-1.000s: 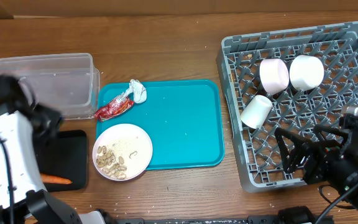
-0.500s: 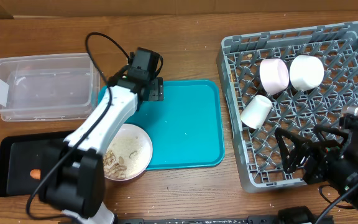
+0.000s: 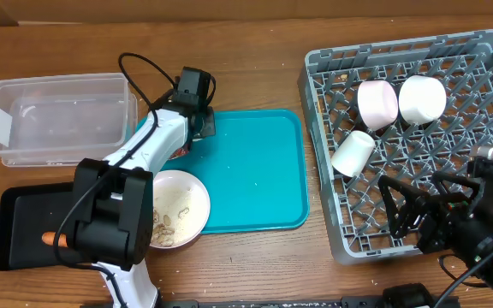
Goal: Sort waste into correct bins and load items into the dishwasher
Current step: 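Grasp the white tissue with the left gripper, drop it in the clear container, then grasp the red wrapper with the left gripper, drop it in the container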
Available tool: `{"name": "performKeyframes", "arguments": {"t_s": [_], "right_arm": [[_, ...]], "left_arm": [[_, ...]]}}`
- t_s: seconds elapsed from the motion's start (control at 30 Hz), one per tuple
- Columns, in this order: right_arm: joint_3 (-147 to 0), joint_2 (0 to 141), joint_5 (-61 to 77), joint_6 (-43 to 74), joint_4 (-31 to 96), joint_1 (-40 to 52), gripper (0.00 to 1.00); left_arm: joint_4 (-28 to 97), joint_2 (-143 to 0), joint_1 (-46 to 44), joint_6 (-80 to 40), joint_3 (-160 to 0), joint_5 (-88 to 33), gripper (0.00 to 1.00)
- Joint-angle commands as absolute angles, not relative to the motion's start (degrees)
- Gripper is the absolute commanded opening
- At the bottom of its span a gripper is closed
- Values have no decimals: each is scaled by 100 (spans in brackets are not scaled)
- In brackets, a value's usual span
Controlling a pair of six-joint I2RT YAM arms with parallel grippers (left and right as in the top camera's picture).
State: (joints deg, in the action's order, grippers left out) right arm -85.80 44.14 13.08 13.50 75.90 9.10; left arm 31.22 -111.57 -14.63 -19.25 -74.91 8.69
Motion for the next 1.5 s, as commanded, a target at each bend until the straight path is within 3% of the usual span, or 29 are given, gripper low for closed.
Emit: {"name": "performKeyframes", "arguments": {"t_s": [0.0, 0.17, 0.4, 0.67, 0.7, 0.8, 0.83, 0.87, 1.03, 1.3, 1.47], "right_arm": [[-8584, 4421, 1297, 1347, 7561, 923, 100], [-8584, 4421, 1297, 1350, 7561, 923, 100], [-8584, 4421, 1297, 1347, 7561, 923, 100], [-8584, 4421, 1297, 1347, 7561, 926, 100], [-8584, 4421, 1297, 1350, 7561, 923, 100], [-8584, 4421, 1297, 1347, 7561, 923, 100], [-8584, 4421, 1295, 1347, 7561, 923, 100], [-8584, 4421, 1297, 1347, 7561, 923, 100], [-8584, 4421, 1297, 1347, 7561, 923, 100], [-8584, 4421, 1297, 1347, 7561, 926, 100], [-8584, 4421, 1297, 1347, 7561, 923, 100]], "left_arm": [[3546, -10866, -1500, -1907, -8086, 237, 4], [4534, -10315, -1476, -1929, -8923, 373, 4], [5625, -9660, -1052, -2403, -9192, 1638, 4], [5461, -9887, 209, -2445, -9153, 1865, 4], [5406, -9953, 344, -2445, -9153, 1859, 8], [5231, -10112, 655, -2443, -9155, 1828, 55], [5192, -10116, 711, -2434, -9159, 1739, 64], [5190, -10108, 738, -2357, -9190, 1559, 67], [5354, -10007, 366, -1691, -9382, 336, 64], [5109, -10333, -1160, -1081, -8300, 1603, 64], [4818, -10897, -1483, -1431, -7752, 1994, 65]]}}
